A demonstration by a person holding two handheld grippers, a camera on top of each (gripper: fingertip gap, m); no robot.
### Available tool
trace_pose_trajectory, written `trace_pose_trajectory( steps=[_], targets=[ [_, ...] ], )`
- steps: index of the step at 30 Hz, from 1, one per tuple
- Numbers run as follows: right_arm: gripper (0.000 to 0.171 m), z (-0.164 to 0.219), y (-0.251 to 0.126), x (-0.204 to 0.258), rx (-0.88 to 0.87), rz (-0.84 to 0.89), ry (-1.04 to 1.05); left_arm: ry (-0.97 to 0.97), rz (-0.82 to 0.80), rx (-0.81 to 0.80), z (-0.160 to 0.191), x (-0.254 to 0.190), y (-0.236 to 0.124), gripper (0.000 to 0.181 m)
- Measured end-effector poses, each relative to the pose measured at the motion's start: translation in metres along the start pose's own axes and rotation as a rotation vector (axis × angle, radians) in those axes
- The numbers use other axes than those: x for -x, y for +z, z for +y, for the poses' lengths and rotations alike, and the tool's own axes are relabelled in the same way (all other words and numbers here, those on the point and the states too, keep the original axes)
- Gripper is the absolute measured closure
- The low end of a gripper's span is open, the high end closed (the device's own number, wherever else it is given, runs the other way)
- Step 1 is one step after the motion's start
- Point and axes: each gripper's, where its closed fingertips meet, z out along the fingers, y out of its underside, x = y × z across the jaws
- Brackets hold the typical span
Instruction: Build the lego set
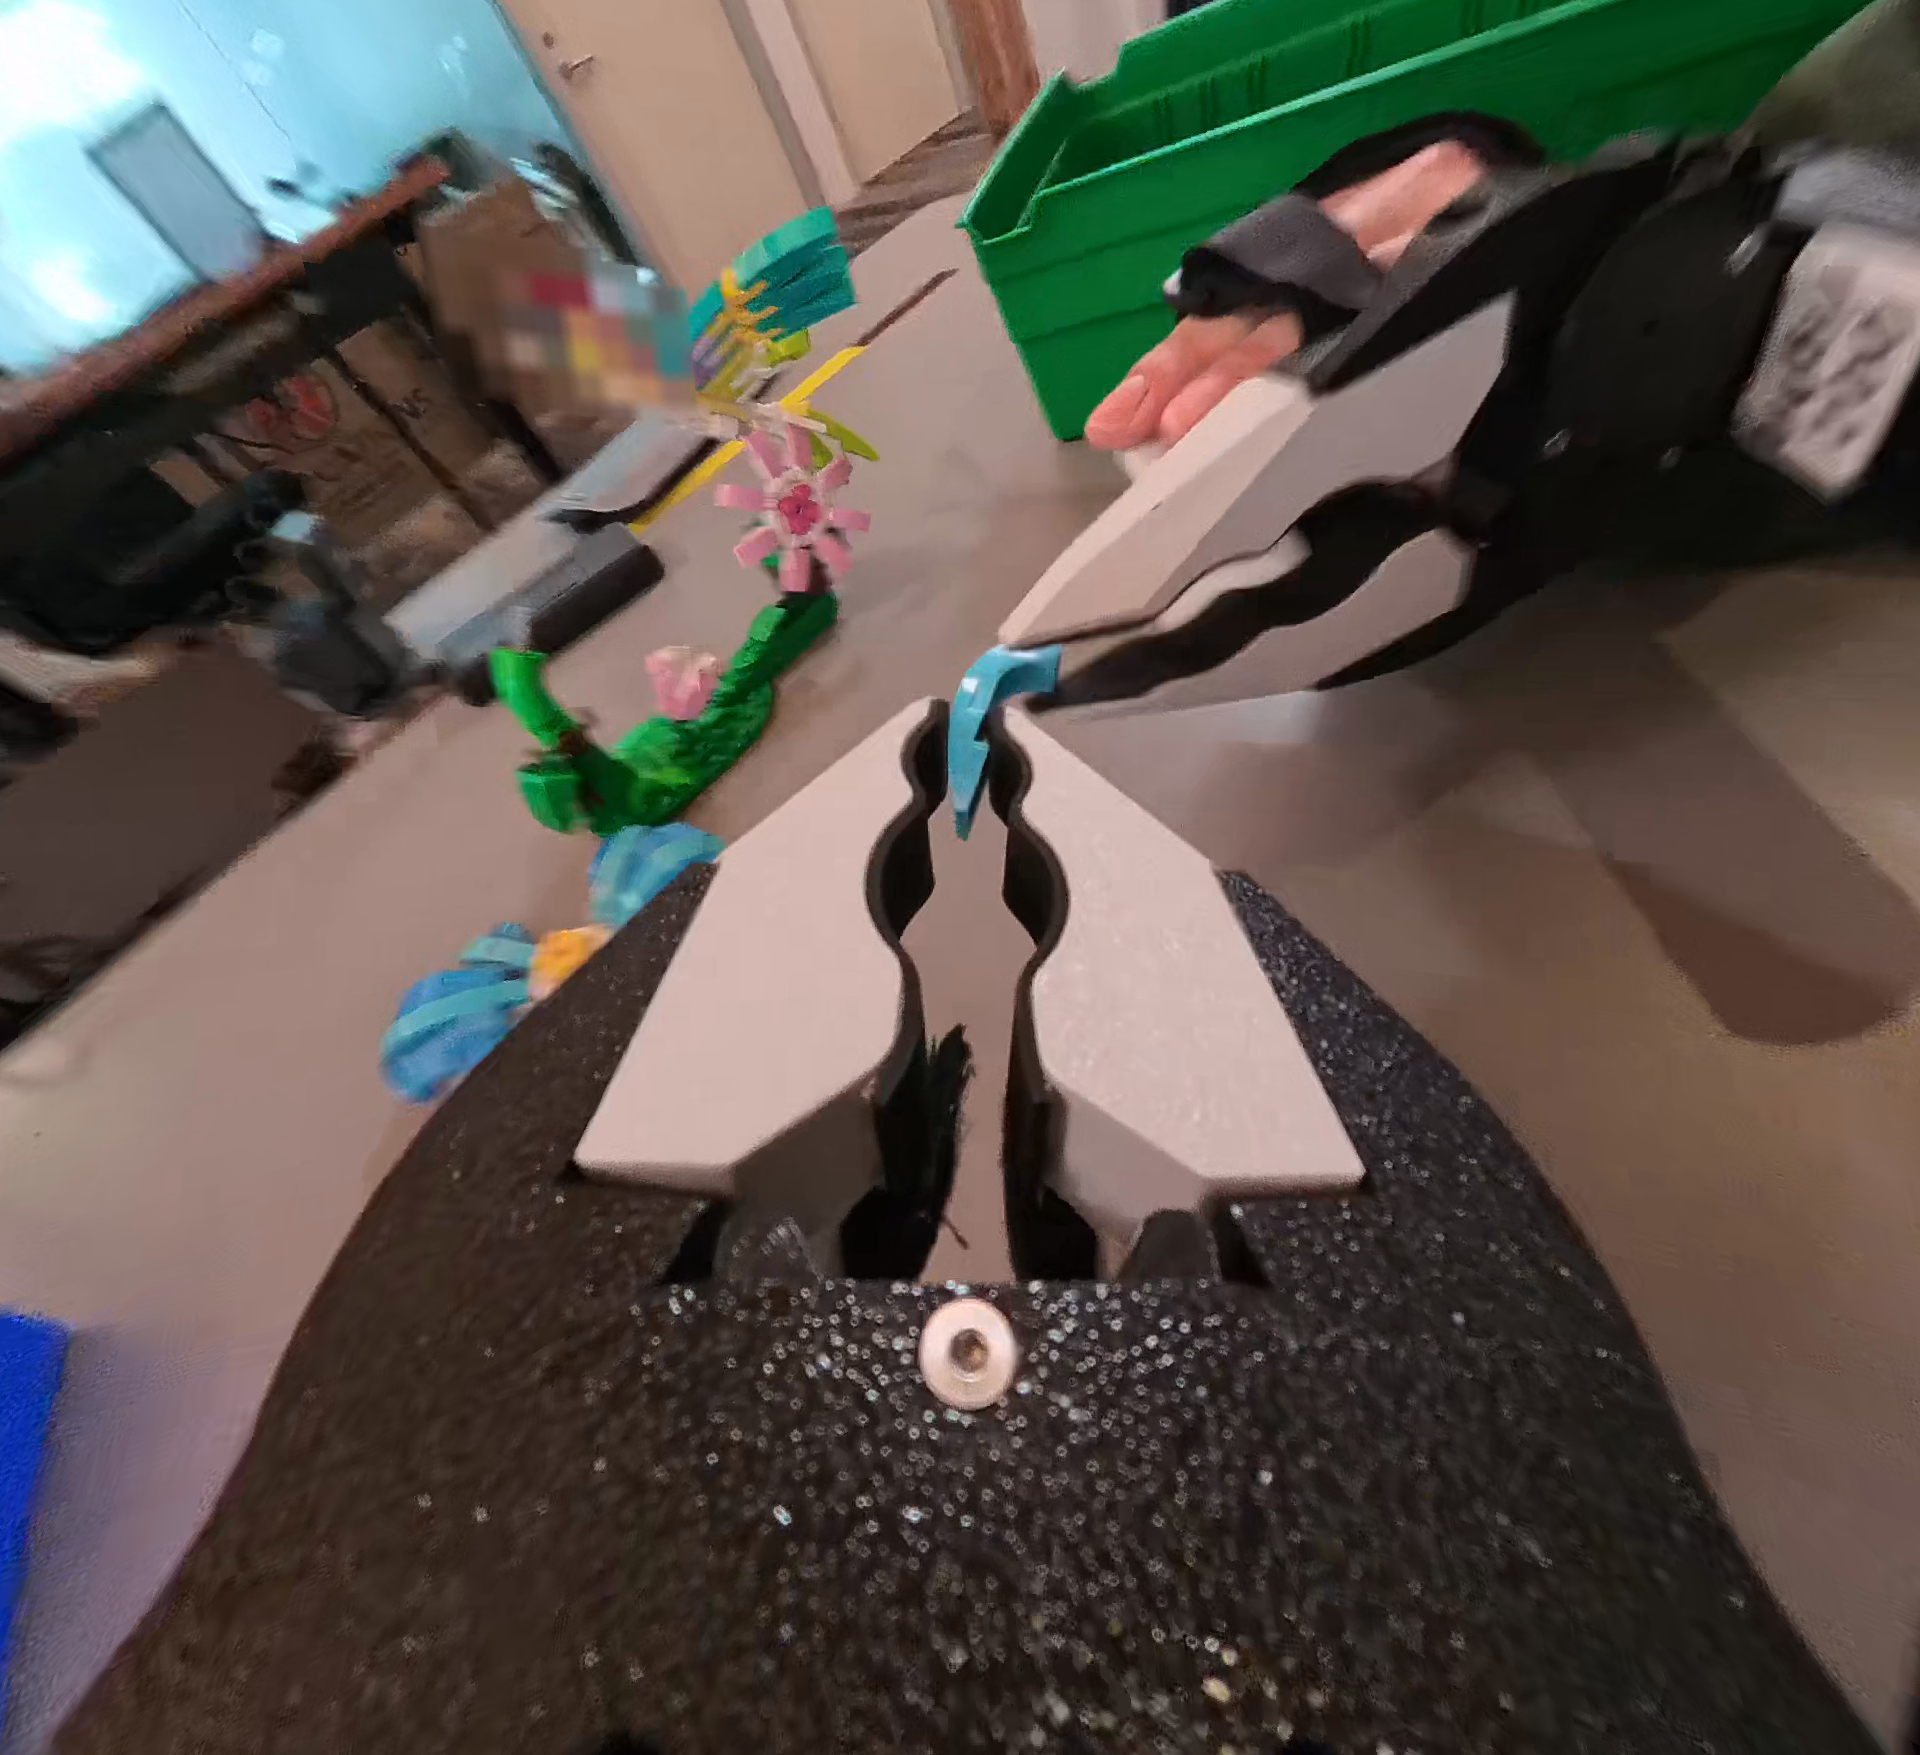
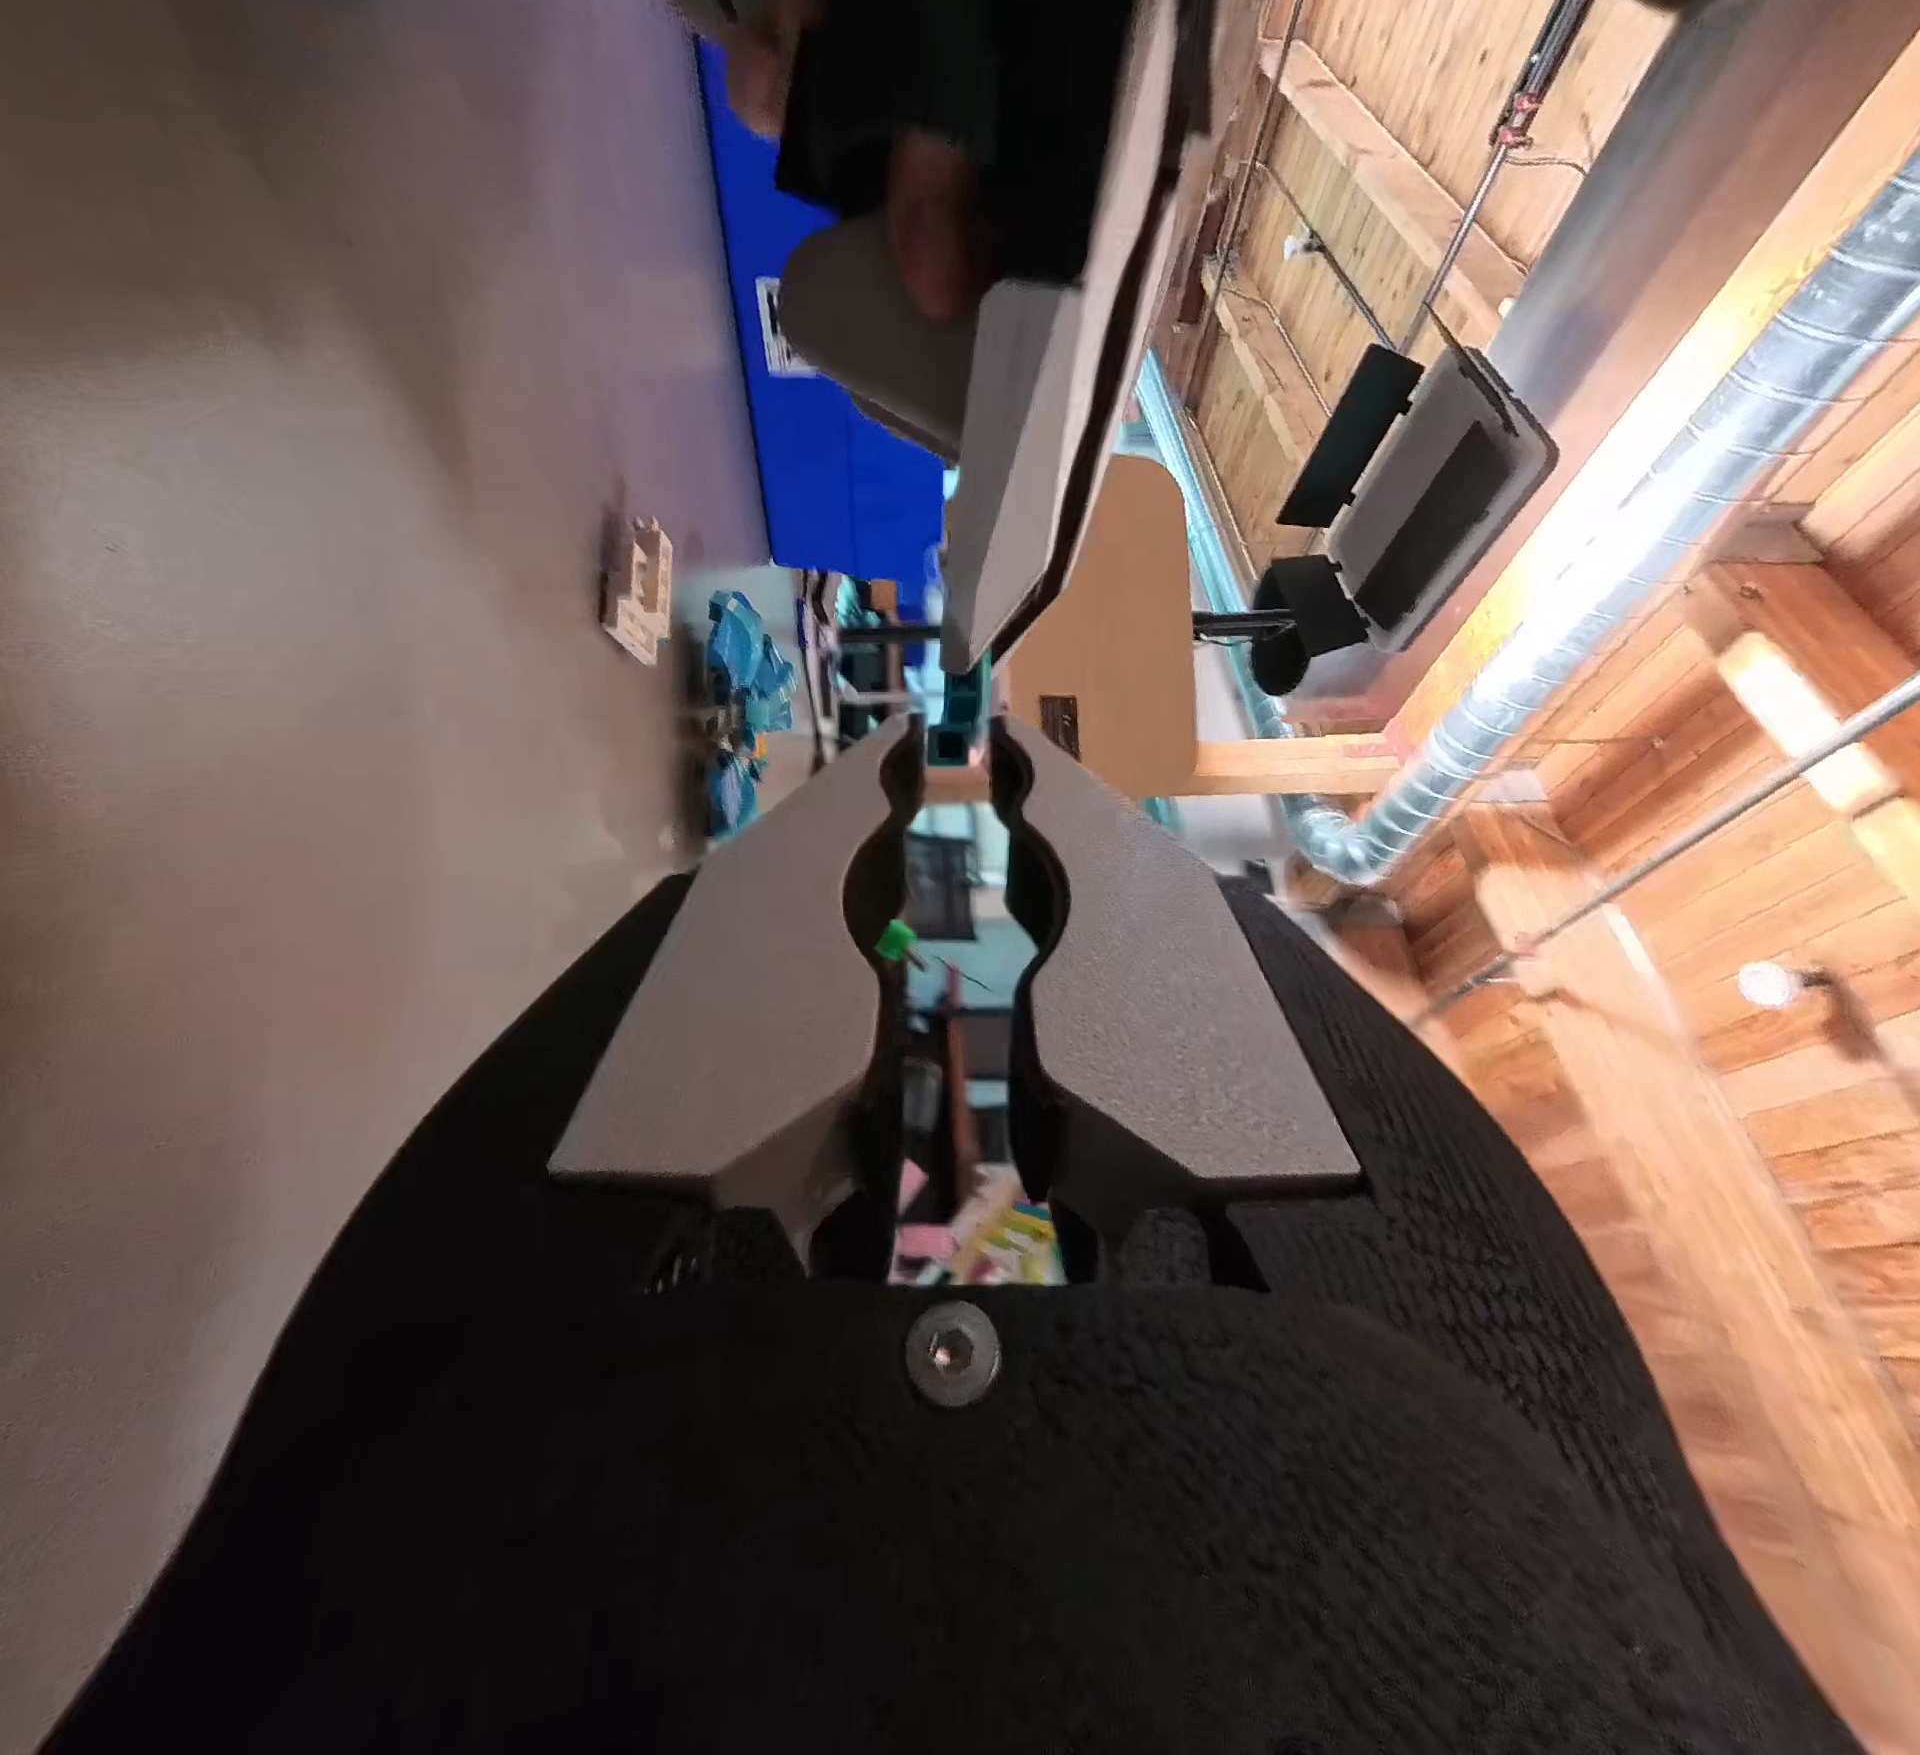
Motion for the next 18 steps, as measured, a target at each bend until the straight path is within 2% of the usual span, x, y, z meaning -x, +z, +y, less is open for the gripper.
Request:
trace_pose_trajectory(
  steps=[1, 2, 3, 4, 6, 8, 11, 15, 18],
  targets=[
    [0.147, -0.002, 0.0, 0.002, -0.022, -0.027, 0.082, 0.078, -0.05, 0.016, 0.001, 0.005, -0.001, 0.178],
    [0.135, -0.001, 0.002, 0.005, -0.029, -0.077, 0.194, 0.151, -0.081, 0.035, 0.003, 0.006, -0.001, 0.178],
    [0.131, -0.001, 0.003, 0.006, -0.027, -0.12, 0.342, 0.222, -0.114, 0.048, 0.004, 0.008, -0.002, 0.178],
    [0.129, -0.002, 0.006, 0.006, -0.026, -0.171, 0.505, 0.294, -0.139, 0.058, 0.004, 0.008, -0.002, 0.178],
    [0.136, 0.0, 0.012, 0.008, 0.03, -0.253, 0.733, 0.411, -0.184, 0.074, 0.005, 0.006, 0.0, 0.178],
    [0.143, 0.013, 0.016, 0.012, 0.14, -0.263, 0.763, 0.484, -0.197, 0.076, 0.004, 0.002, 0.002, 0.178],
    [0.16, 0.013, 0.017, 0.02, 0.177, -0.288, 0.744, 0.543, -0.21, 0.087, 0.005, 0.002, 0.004, 0.177],
    [0.162, 0.015, 0.019, 0.013, 0.187, -0.254, 0.749, 0.534, -0.221, 0.084, 0.006, 0.005, 0.002, 0.176],
    [0.163, 0.019, 0.018, 0.012, 0.213, -0.258, 0.747, 0.629, -0.253, 0.145, 0.012, 0.007, 0.002, 0.176]
  ],
)
